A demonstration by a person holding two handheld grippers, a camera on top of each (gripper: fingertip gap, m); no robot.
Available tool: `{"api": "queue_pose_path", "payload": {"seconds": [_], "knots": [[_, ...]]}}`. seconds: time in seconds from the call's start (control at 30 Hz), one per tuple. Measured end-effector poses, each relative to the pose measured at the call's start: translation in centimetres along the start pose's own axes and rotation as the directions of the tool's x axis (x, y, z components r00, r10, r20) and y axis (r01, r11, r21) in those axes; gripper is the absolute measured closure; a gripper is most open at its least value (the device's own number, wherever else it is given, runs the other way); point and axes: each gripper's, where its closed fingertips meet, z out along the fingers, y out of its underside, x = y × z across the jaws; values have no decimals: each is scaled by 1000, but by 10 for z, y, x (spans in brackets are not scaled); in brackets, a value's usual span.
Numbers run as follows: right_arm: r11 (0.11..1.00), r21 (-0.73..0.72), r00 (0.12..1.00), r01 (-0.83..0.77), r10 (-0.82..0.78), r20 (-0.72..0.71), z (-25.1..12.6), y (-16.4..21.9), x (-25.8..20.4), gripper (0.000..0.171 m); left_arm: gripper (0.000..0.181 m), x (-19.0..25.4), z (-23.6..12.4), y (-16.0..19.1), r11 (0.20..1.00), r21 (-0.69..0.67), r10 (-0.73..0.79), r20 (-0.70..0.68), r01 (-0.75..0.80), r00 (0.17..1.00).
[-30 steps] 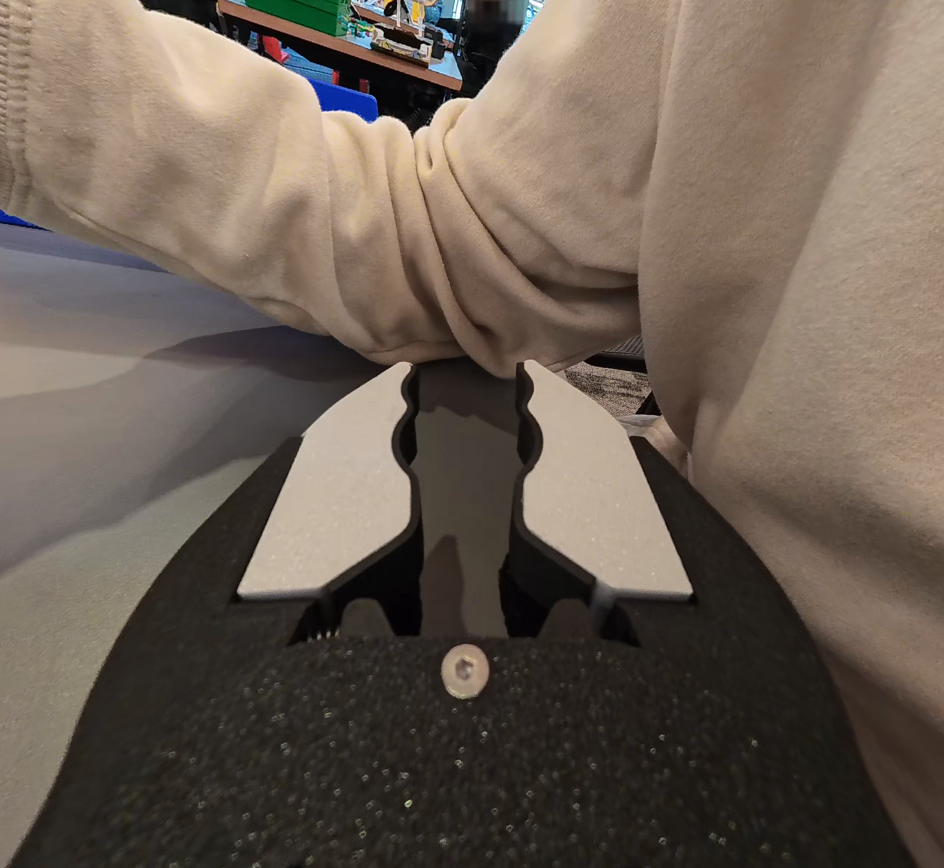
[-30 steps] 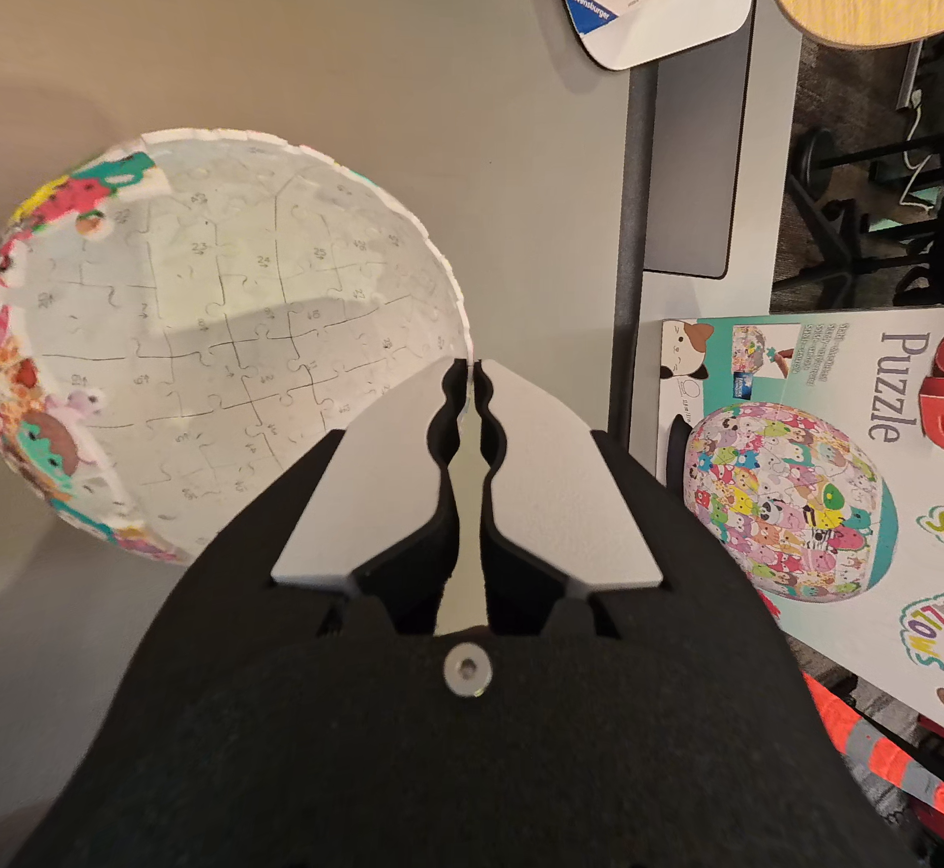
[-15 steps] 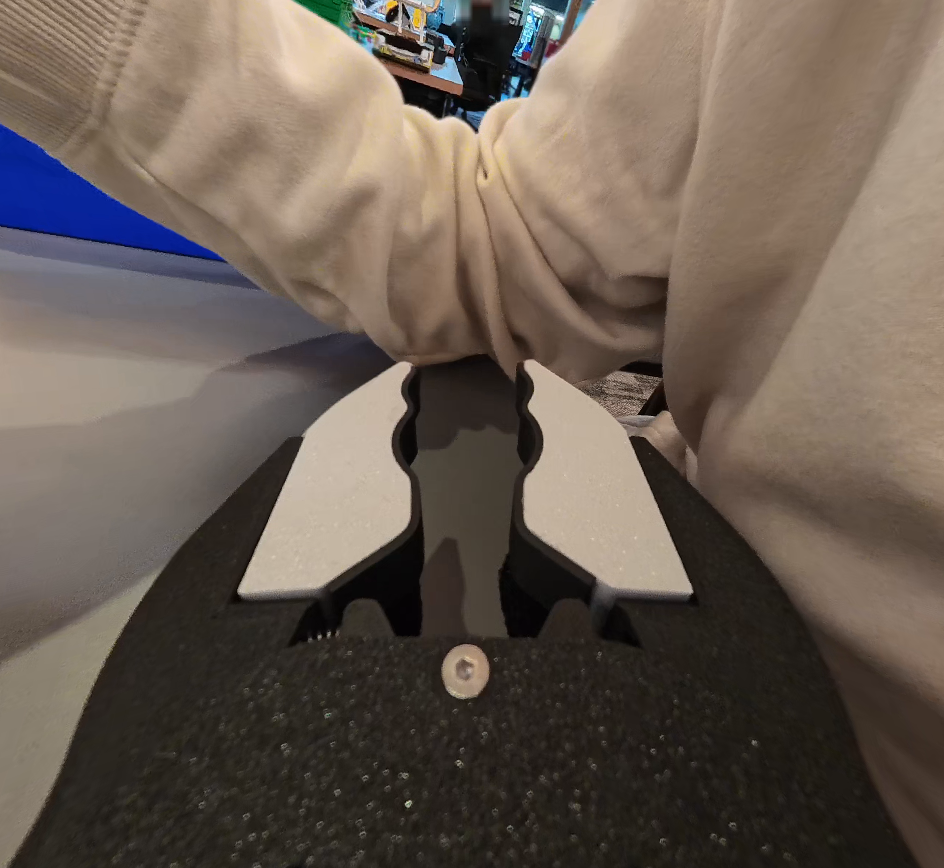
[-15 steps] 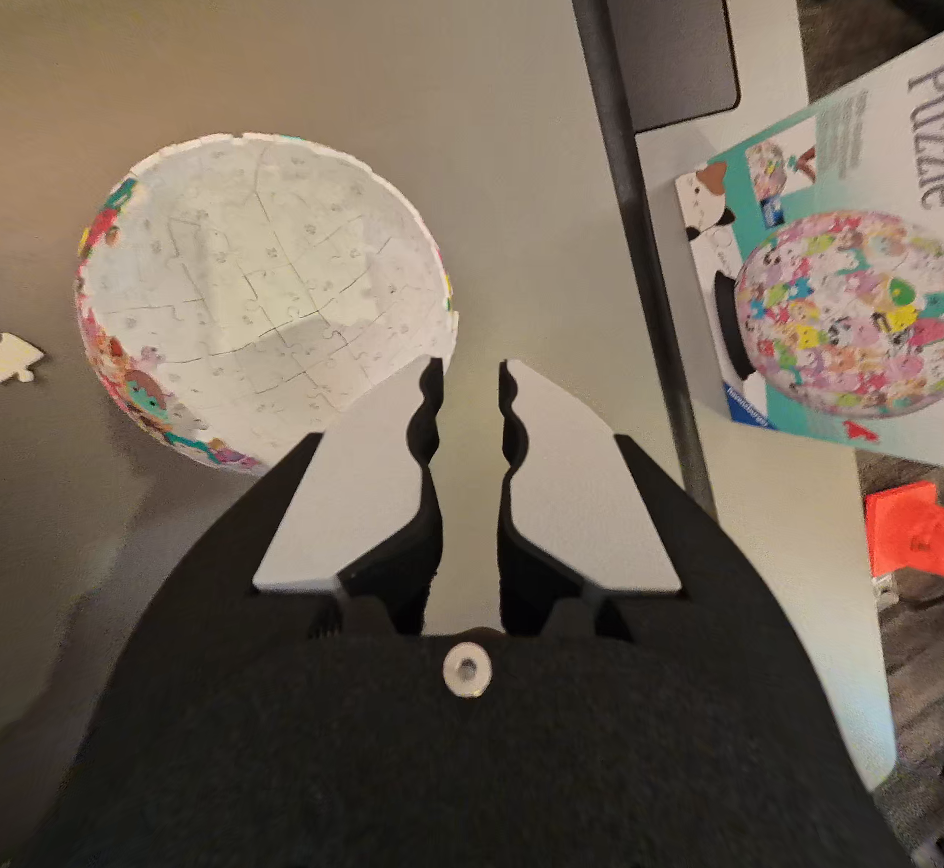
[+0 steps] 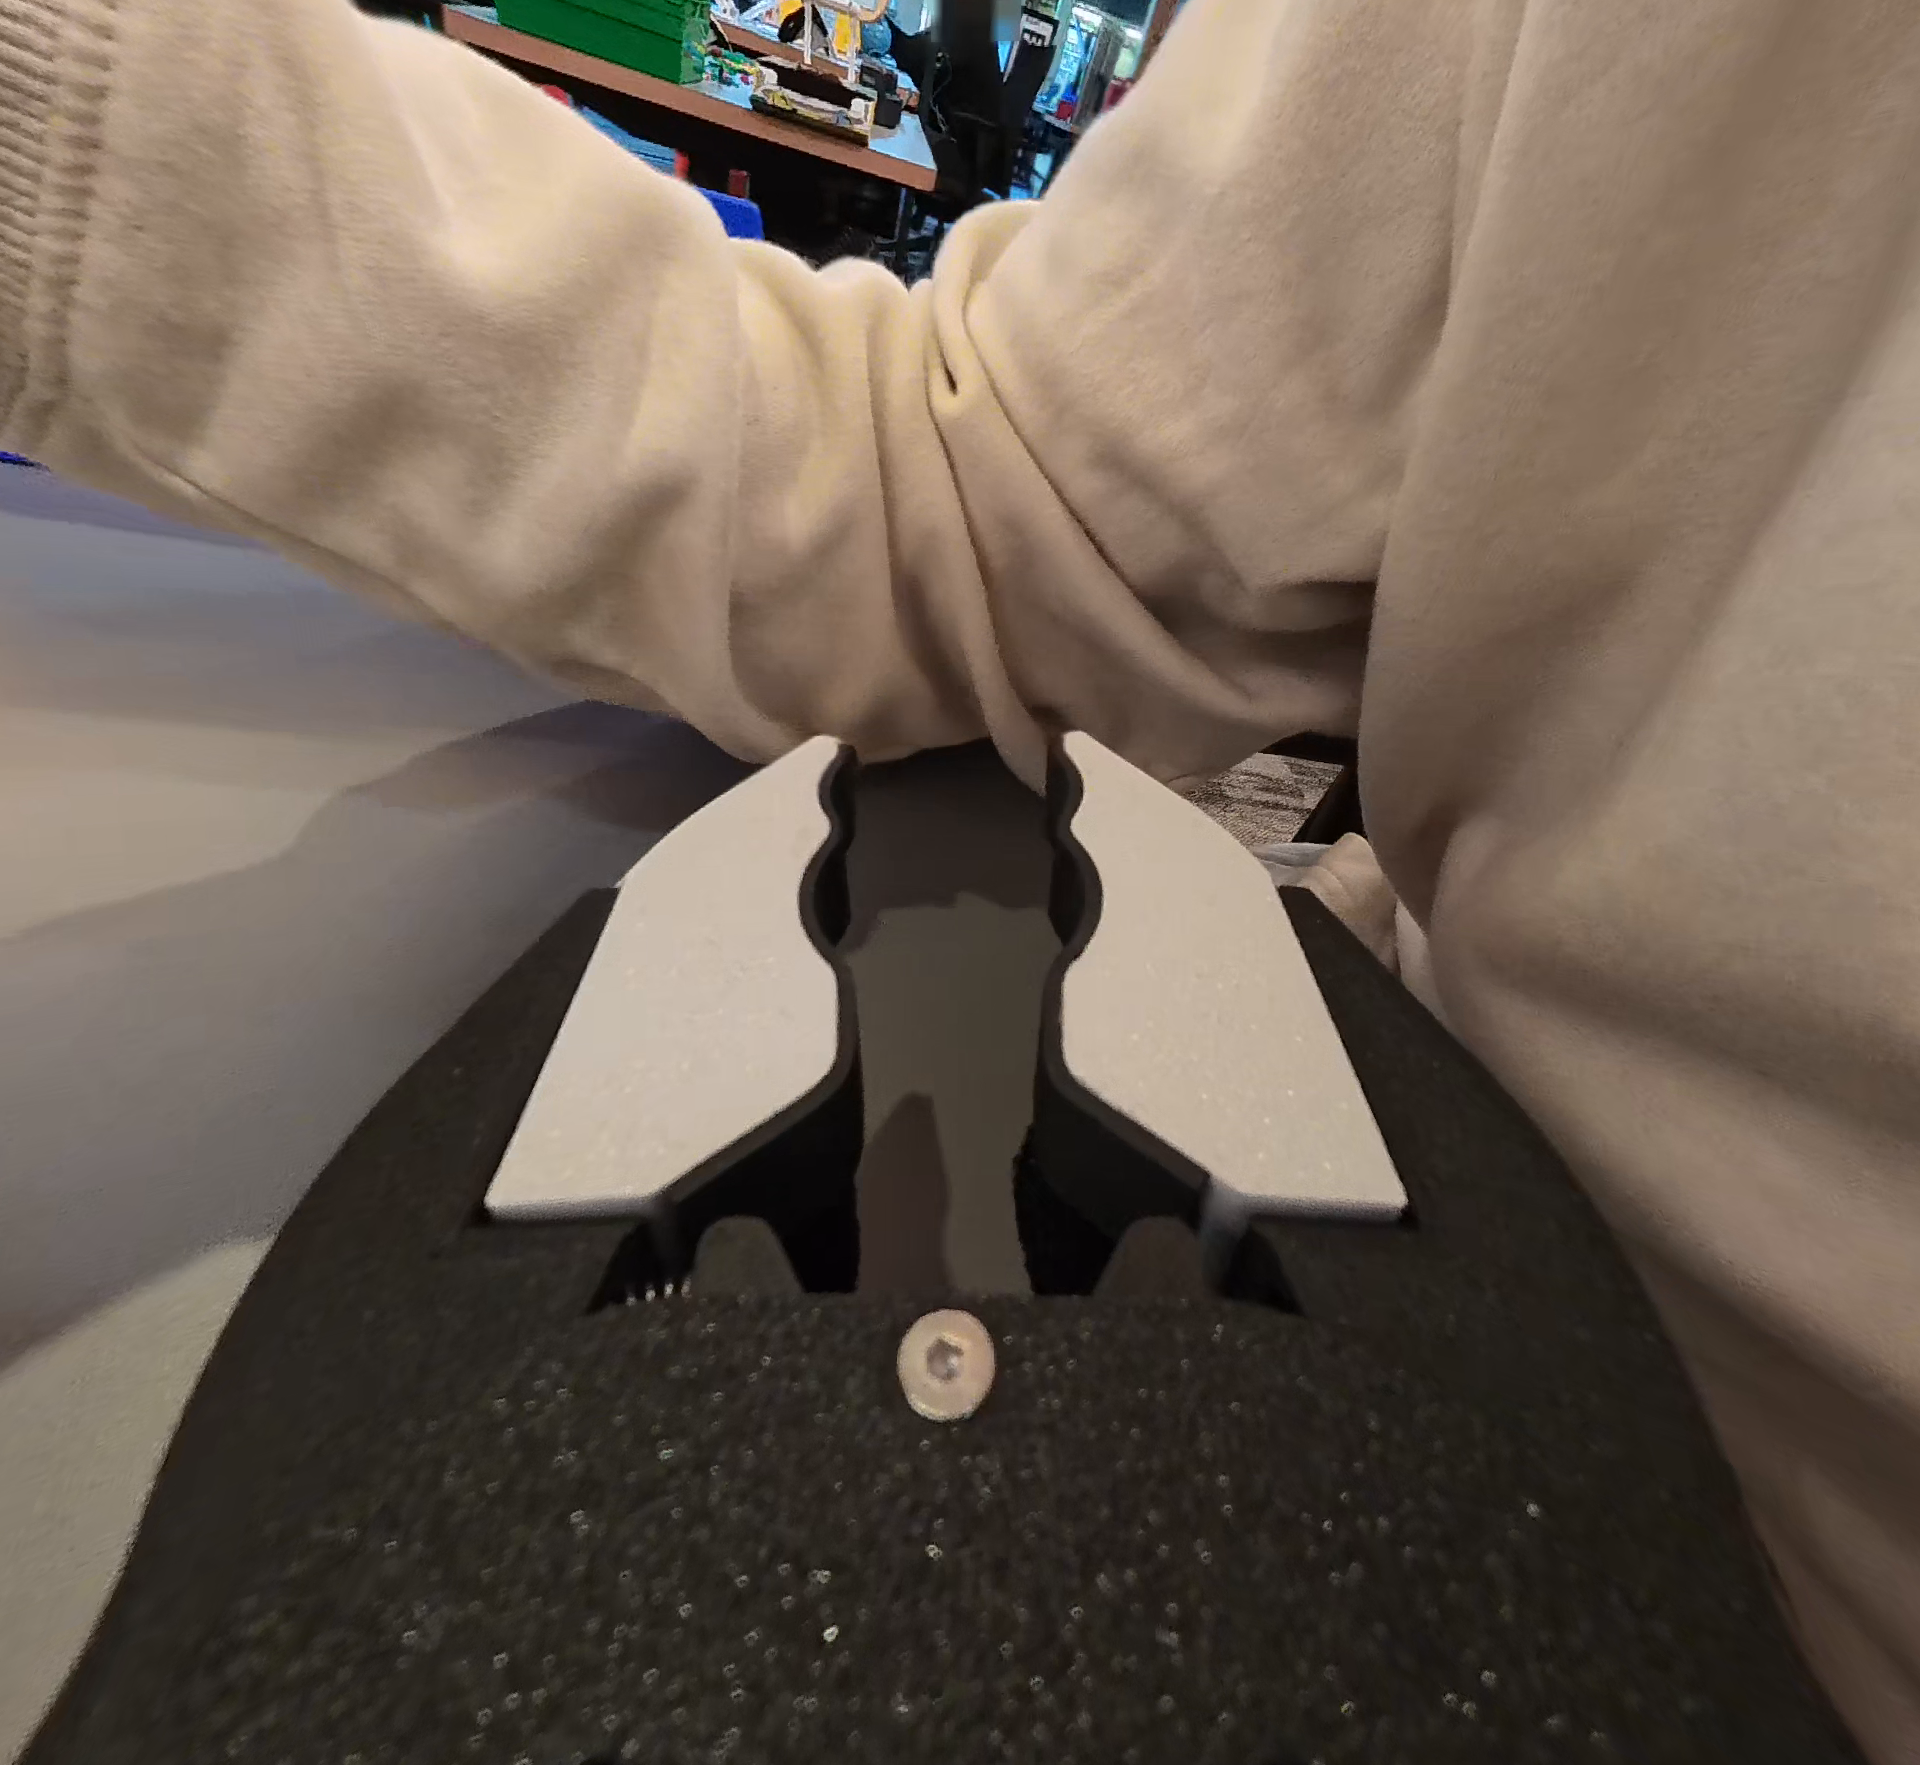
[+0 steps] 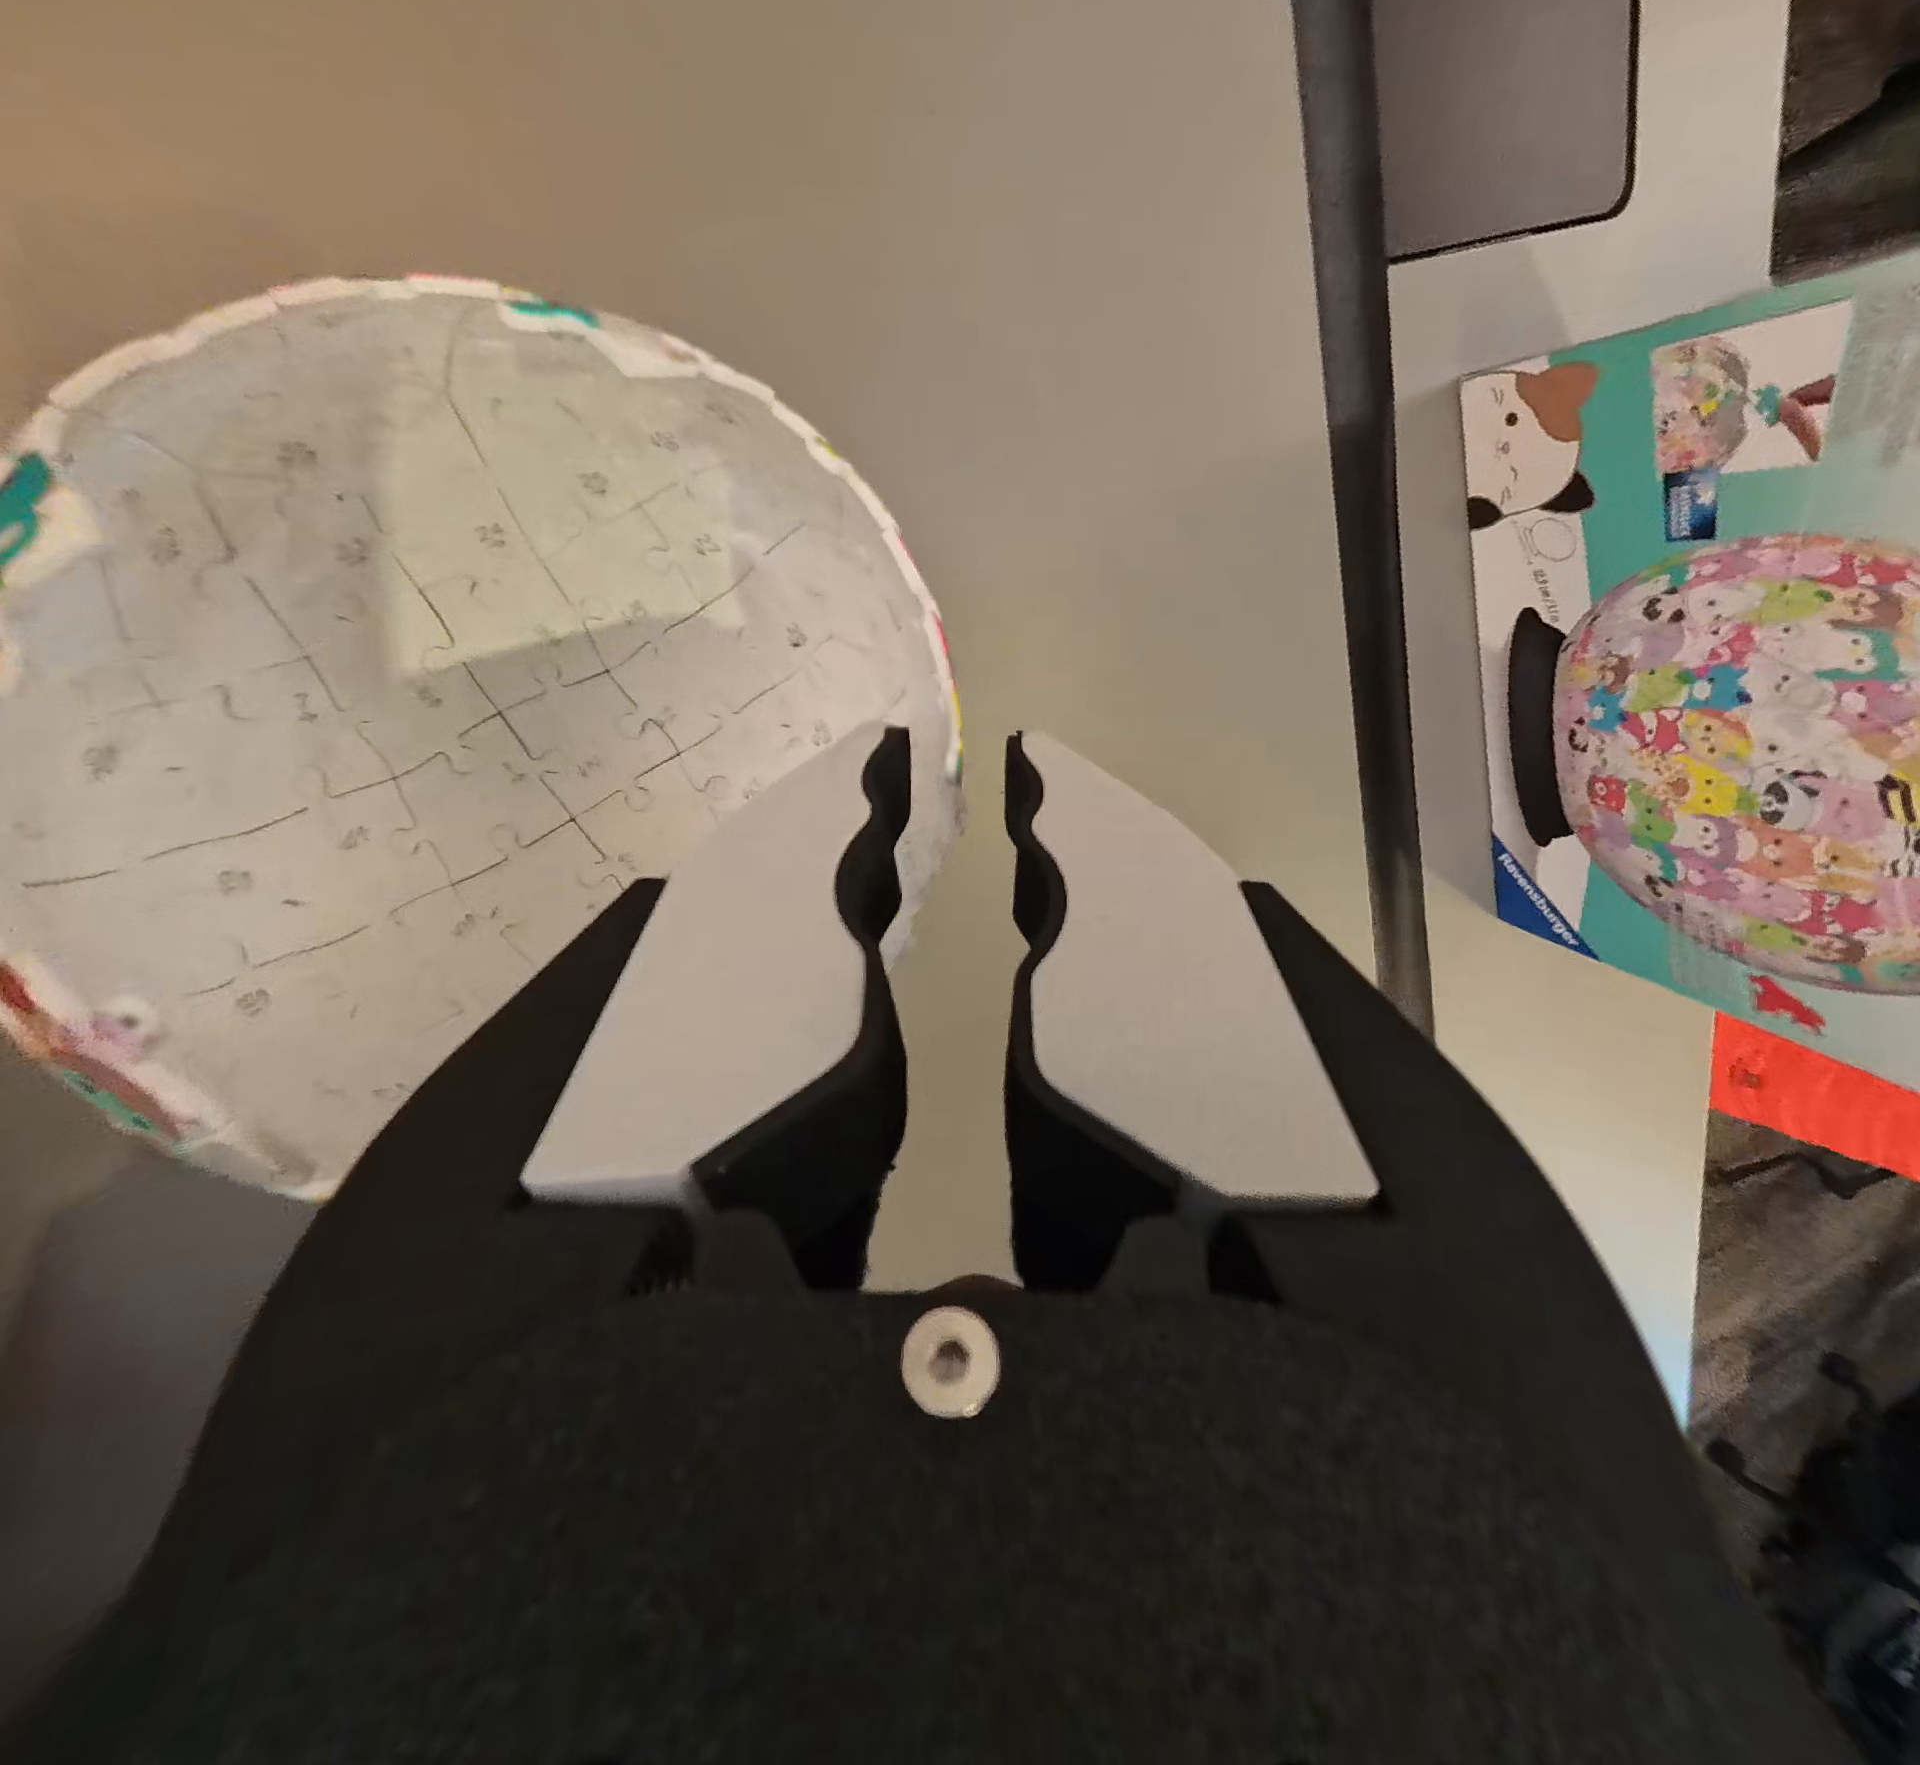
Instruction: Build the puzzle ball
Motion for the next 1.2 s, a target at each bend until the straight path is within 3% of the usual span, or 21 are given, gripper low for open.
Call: {"api": "queue_pose_path", "payload": {"seconds": [0.4, 0.93, 1.2], "knots": [[994, -93, 996, 50, -43, 73, 14, 10, -1, 154, 147, 3, 1, 0, 1000, -5, -1, -13, 1, 1000], [980, -160, 927, 116, -49, 373, 14, 9, -10, 155, 147, 7, 2, 1, 1000, -11, -3, -35, 3, 999], [968, -173, 944, 182, -123, 307, 20, 7, -9, 162, 147, 9, 2, 1, 1000, -8, -19, -50, 19, 999]]}}
